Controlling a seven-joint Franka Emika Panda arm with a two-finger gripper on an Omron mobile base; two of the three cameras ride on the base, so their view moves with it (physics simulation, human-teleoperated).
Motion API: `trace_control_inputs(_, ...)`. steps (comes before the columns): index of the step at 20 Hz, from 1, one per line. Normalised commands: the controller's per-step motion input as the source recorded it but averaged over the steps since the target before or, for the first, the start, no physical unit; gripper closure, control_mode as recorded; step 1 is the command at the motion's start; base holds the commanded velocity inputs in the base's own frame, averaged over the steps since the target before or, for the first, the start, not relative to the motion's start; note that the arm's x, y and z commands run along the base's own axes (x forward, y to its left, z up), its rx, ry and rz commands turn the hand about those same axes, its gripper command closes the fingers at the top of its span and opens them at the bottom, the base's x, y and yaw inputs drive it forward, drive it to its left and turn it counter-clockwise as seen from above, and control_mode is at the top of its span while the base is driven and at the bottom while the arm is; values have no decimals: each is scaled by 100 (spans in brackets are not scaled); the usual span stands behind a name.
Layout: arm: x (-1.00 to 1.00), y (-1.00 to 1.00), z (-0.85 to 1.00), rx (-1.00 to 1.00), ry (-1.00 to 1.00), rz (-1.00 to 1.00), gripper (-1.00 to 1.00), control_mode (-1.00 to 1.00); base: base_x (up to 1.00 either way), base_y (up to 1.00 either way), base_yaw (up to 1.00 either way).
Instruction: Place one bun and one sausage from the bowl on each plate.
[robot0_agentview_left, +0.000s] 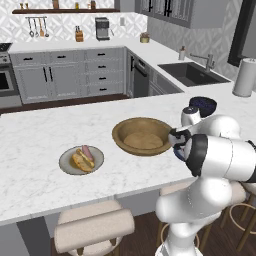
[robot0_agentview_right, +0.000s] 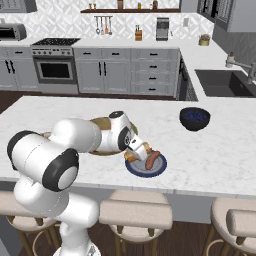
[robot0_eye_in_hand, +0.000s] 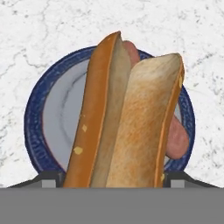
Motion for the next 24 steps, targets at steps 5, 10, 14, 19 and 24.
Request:
trace_control_inputs(5, 1, 0, 3, 0, 0, 0, -100, -100, 0, 0, 0)
trace_control_inputs(10, -4, 0, 68, 2, 0, 0, -100, -100, 0, 0, 0)
trace_control_inputs(14, -91, 7, 100, 0, -29, 5, -100, -100, 0, 0, 0)
trace_control_inputs(19, -100, 31, 100, 0, -44, 6, -100, -100, 0, 0, 0)
trace_control_inputs(24, -89, 36, 100, 0, -49, 1, -100, -100, 0, 0, 0)
